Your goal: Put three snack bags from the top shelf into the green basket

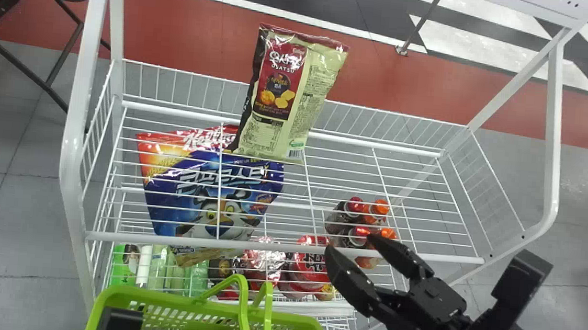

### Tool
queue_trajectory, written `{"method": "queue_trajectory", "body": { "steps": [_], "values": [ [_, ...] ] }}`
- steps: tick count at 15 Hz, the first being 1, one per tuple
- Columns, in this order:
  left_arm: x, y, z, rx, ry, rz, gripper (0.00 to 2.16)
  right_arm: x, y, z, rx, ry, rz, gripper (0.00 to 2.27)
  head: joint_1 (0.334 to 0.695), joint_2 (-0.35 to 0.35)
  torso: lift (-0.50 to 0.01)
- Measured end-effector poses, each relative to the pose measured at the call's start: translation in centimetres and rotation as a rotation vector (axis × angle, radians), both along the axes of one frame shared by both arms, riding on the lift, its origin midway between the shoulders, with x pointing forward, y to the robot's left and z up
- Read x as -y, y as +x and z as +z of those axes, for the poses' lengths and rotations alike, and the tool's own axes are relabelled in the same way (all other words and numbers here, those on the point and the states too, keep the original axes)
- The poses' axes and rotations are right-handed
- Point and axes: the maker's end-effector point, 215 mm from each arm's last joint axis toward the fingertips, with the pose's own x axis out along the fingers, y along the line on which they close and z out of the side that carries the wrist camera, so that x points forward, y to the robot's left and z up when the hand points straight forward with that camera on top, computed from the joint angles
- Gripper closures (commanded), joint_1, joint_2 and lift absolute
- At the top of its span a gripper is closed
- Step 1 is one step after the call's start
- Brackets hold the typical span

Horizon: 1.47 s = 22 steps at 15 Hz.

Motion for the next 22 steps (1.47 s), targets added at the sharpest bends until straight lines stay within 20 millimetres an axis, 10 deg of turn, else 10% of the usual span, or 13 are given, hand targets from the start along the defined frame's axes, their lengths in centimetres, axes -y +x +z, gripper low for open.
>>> {"method": "queue_trajectory", "body": {
  "steps": [9,22],
  "values": [
    [0.4,0.1,-1.3,-0.003,0.023,0.012,2.14,-4.0,-2.6,-0.8,0.089,-0.086,-0.083,0.07,0.695,-0.35,-0.05],
    [0.4,-0.4,-1.1,-0.004,0.016,0.018,2.15,-4.4,-2.3,1.4,0.192,-0.114,-0.079,0.07,0.695,-0.35,-0.05]
  ]
}}
